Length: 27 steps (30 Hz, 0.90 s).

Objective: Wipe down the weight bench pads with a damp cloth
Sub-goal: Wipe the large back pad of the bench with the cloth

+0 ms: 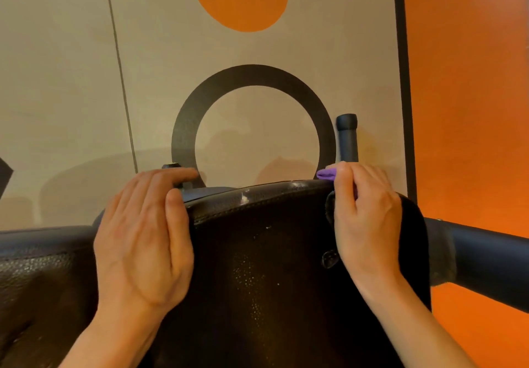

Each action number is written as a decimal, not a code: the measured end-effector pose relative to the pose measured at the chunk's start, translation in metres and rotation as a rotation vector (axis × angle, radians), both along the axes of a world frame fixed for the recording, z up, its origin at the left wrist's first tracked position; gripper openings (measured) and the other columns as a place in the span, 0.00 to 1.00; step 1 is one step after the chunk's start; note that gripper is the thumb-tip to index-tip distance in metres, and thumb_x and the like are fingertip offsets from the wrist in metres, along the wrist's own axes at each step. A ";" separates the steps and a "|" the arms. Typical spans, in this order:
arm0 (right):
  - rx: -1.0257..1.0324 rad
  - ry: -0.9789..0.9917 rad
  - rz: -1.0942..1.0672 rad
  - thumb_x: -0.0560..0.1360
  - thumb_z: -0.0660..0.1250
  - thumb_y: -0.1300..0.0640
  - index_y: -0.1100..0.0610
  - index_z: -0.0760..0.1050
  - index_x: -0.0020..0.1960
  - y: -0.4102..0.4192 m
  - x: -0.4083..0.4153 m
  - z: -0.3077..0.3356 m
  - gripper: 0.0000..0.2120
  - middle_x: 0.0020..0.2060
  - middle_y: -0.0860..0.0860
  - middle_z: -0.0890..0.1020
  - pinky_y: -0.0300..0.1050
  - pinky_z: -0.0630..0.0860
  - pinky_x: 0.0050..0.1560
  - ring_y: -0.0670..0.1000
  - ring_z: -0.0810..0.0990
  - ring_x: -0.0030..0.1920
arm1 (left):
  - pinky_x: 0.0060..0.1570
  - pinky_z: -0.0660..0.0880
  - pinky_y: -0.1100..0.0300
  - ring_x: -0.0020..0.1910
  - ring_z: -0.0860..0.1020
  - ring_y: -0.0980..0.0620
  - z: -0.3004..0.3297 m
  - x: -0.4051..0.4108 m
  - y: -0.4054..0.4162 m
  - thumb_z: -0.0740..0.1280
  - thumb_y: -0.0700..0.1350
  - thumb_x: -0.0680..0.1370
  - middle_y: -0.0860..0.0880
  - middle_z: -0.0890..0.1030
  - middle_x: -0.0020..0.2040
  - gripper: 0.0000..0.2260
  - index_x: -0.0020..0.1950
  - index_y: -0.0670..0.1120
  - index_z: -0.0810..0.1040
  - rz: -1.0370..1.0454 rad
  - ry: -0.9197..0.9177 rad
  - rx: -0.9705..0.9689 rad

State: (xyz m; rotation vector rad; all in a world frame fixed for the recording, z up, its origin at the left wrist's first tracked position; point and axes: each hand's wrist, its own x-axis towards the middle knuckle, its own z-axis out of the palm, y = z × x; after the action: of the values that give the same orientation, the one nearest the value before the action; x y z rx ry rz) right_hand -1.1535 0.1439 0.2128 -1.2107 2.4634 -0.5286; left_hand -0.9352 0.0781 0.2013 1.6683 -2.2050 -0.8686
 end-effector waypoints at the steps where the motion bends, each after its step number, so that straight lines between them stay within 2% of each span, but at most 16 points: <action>1: -0.016 -0.009 0.059 0.81 0.53 0.51 0.53 0.79 0.47 -0.007 0.014 0.002 0.17 0.43 0.44 0.79 0.31 0.70 0.51 0.41 0.74 0.48 | 0.55 0.72 0.49 0.51 0.79 0.46 0.001 -0.001 -0.001 0.48 0.46 0.83 0.47 0.80 0.50 0.18 0.62 0.44 0.76 0.003 0.022 -0.002; 4: -0.002 -0.103 0.335 0.81 0.54 0.52 0.55 0.80 0.51 -0.021 0.035 0.010 0.16 0.45 0.45 0.80 0.34 0.70 0.55 0.42 0.75 0.50 | 0.56 0.70 0.53 0.51 0.78 0.50 -0.001 0.001 0.000 0.48 0.46 0.84 0.49 0.80 0.51 0.18 0.61 0.46 0.76 -0.013 0.039 0.022; 6: 0.026 -0.156 0.436 0.81 0.55 0.52 0.55 0.80 0.55 -0.016 0.011 0.012 0.15 0.49 0.46 0.81 0.35 0.71 0.56 0.42 0.76 0.53 | 0.53 0.70 0.56 0.48 0.77 0.52 -0.005 0.003 0.000 0.48 0.47 0.84 0.52 0.78 0.49 0.18 0.60 0.47 0.76 -0.025 0.043 0.031; 9: 0.075 -0.123 0.188 0.82 0.56 0.54 0.52 0.79 0.56 0.005 -0.033 0.018 0.13 0.50 0.46 0.81 0.36 0.74 0.55 0.44 0.78 0.55 | 0.44 0.72 0.59 0.42 0.78 0.53 -0.008 0.006 0.002 0.47 0.48 0.84 0.54 0.78 0.47 0.19 0.57 0.47 0.77 -0.023 0.073 0.060; 11: 0.081 -0.075 0.085 0.81 0.56 0.54 0.52 0.79 0.54 0.006 -0.017 0.017 0.13 0.49 0.45 0.80 0.39 0.74 0.57 0.42 0.76 0.54 | 0.41 0.74 0.58 0.41 0.79 0.53 -0.009 0.006 0.002 0.47 0.48 0.84 0.52 0.80 0.45 0.20 0.55 0.46 0.78 -0.012 0.105 0.067; 13: 0.070 -0.055 0.168 0.81 0.56 0.54 0.53 0.79 0.53 -0.011 0.027 0.015 0.13 0.48 0.45 0.80 0.38 0.72 0.58 0.41 0.75 0.53 | 0.39 0.74 0.58 0.40 0.79 0.53 -0.009 0.006 0.001 0.47 0.49 0.84 0.52 0.80 0.44 0.20 0.53 0.46 0.78 -0.003 0.119 0.070; 15: 0.032 -0.106 0.349 0.81 0.56 0.55 0.55 0.79 0.54 -0.023 0.060 0.017 0.13 0.50 0.46 0.80 0.37 0.71 0.61 0.42 0.75 0.54 | 0.40 0.74 0.58 0.40 0.78 0.53 -0.008 0.006 0.000 0.46 0.49 0.84 0.52 0.79 0.44 0.21 0.53 0.46 0.78 -0.002 0.117 0.070; 17: 0.023 -0.154 0.480 0.81 0.57 0.54 0.54 0.78 0.58 -0.020 0.045 0.020 0.14 0.54 0.46 0.80 0.37 0.71 0.62 0.42 0.75 0.57 | 0.40 0.73 0.60 0.40 0.78 0.54 -0.008 0.005 0.000 0.47 0.49 0.84 0.52 0.79 0.44 0.21 0.52 0.46 0.78 -0.013 0.122 0.080; 18: 0.038 -0.155 0.455 0.81 0.56 0.53 0.52 0.77 0.59 -0.015 0.025 0.021 0.13 0.55 0.45 0.79 0.35 0.71 0.62 0.41 0.75 0.58 | 0.40 0.73 0.60 0.39 0.77 0.54 -0.008 0.005 0.000 0.47 0.49 0.84 0.52 0.79 0.43 0.20 0.52 0.46 0.78 -0.012 0.128 0.084; 20: 0.070 -0.149 0.241 0.82 0.56 0.53 0.49 0.76 0.57 -0.005 -0.011 0.026 0.11 0.52 0.44 0.80 0.32 0.72 0.57 0.41 0.76 0.56 | 0.37 0.73 0.61 0.38 0.77 0.55 -0.009 0.005 0.000 0.47 0.49 0.84 0.53 0.78 0.41 0.20 0.51 0.47 0.78 -0.001 0.147 0.091; 22: 0.089 -0.085 0.109 0.81 0.55 0.53 0.50 0.78 0.53 0.000 -0.006 0.024 0.12 0.49 0.45 0.81 0.30 0.71 0.55 0.41 0.76 0.53 | 0.36 0.73 0.61 0.37 0.77 0.56 -0.008 0.005 0.001 0.47 0.50 0.84 0.53 0.78 0.41 0.20 0.51 0.47 0.77 0.012 0.163 0.094; 24: 0.089 -0.055 0.154 0.81 0.55 0.53 0.52 0.79 0.52 -0.015 0.034 0.020 0.13 0.48 0.45 0.80 0.34 0.71 0.57 0.41 0.75 0.53 | 0.35 0.74 0.60 0.37 0.77 0.56 -0.006 0.004 0.001 0.47 0.50 0.84 0.53 0.79 0.42 0.19 0.51 0.47 0.77 0.018 0.169 0.092; 27: 0.058 -0.113 0.418 0.81 0.56 0.55 0.55 0.79 0.56 -0.025 0.069 0.023 0.13 0.52 0.46 0.80 0.37 0.70 0.61 0.43 0.75 0.55 | 0.37 0.75 0.59 0.39 0.77 0.56 -0.004 0.003 0.000 0.48 0.49 0.83 0.53 0.79 0.43 0.18 0.52 0.47 0.77 0.015 0.150 0.093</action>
State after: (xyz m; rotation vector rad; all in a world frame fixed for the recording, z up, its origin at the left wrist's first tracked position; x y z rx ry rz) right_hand -1.0843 0.1188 0.2355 -1.5676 2.0367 -0.3914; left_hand -0.9324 0.0785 0.1977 1.6008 -2.0797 -1.0701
